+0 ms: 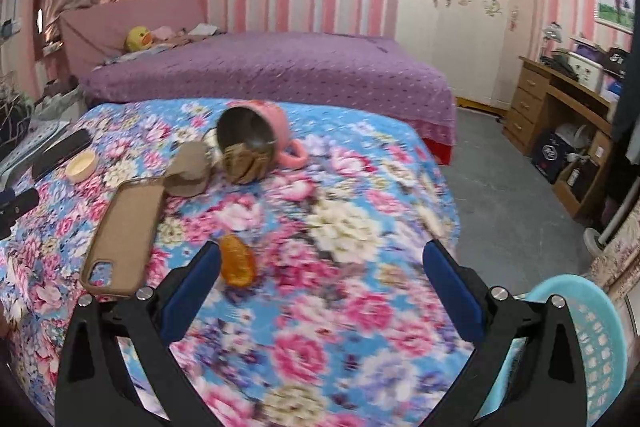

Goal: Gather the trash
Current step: 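Move both open tools back over the bed, then grasp the orange peel on the bed with the right tool, then grasp the brown cardboard tube with the left tool while the right tool holds the peel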

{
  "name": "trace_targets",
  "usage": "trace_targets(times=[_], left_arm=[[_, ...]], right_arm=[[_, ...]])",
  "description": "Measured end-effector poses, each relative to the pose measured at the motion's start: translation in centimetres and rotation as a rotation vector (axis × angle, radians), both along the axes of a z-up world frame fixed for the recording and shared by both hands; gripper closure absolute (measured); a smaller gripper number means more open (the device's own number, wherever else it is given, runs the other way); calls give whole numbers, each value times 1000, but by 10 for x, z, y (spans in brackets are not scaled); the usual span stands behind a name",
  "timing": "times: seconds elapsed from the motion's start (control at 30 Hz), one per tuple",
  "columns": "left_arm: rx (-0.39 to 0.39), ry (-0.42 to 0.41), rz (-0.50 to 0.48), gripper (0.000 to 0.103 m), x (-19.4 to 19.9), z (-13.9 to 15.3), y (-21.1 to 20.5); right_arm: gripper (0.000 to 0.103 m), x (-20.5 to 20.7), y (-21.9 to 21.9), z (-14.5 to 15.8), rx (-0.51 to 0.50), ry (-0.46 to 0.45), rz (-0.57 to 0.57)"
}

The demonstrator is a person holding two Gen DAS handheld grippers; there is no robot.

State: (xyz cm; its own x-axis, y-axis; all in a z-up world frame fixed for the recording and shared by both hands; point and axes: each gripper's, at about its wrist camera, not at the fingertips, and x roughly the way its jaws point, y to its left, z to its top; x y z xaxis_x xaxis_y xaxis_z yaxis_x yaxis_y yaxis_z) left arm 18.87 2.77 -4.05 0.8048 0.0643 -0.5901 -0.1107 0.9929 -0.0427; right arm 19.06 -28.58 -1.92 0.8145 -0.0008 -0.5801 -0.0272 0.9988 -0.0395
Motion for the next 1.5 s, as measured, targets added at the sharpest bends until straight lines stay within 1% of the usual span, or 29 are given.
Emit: trace_targets(times=[0.07,0.2,0.27,0.33,0.37,0.4,0.43,0.47,0.5,0.53,0.57,0.6,0.73,0.83,0.97,1.1,1.17,1.27,1.33,1.5], left_arm=[[8,12,6,6,2,-3,3],[-19,39,8,6,5,-7,13],[-13,41,15,6,5,-7,18],[-12,45,26,6,7,-8,23],[-21,52,31,6,8,-9,26],[-31,59,33,6,10,-11,28],[-38,64,35,6,11,-12,30],[-46,72,39,6,12,-13,31],[-48,76,43,6,13,-14,32],[-52,80,48,6,14,-15,33],[-54,82,51,6,15,-15,33],[-56,81,54,6,15,-15,33],[-49,75,48,6,15,-13,27],[-51,78,37,6,17,-14,19],[-49,73,19,6,21,-13,6],[-58,65,0,6,28,-12,-12],[-72,64,-15,6,35,-11,-26],[-71,56,-31,6,43,-9,-44],[-80,48,-50,5,48,-6,-59],[-99,66,-99,6,71,-3,-92]], right_arm=[[5,8,11,-6,1,23,26],[6,22,28,-19,-11,70,59],[13,29,36,-26,-10,97,79],[25,36,42,-33,-19,133,97],[28,39,45,-36,-21,151,109],[34,41,46,-38,-24,163,118],[43,43,49,-40,-28,177,127],[50,45,50,-42,-25,188,140],[58,46,51,-44,-17,196,152],[64,47,52,-44,-8,202,163],[65,48,53,-44,-1,202,172],[72,48,53,-44,1,199,175],[75,47,51,-40,17,176,184],[75,47,45,-34,28,138,173],[75,44,35,-23,-9,71,151],[75,44,10,-17,17,34,108],[75,43,-3,-14,26,19,84],[75,40,-26,-10,60,-5,42],[75,40,-40,-7,59,-16,18],[75,38,-68,-3,74,-34,-23]])
